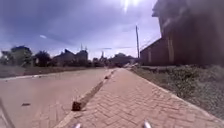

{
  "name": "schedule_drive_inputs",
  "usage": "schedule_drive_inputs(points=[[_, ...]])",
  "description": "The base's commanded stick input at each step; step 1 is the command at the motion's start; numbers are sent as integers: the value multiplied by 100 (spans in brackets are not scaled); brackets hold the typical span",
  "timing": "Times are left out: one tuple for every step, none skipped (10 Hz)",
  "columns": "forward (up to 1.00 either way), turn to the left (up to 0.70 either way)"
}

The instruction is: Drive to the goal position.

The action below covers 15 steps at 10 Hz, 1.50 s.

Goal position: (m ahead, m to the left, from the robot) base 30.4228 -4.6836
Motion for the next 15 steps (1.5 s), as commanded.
schedule_drive_inputs(points=[[70,0],[70,0],[70,0],[70,0],[70,0],[70,0],[70,0],[70,0],[70,0],[70,0],[70,0],[70,0],[70,0],[70,0],[70,0]])
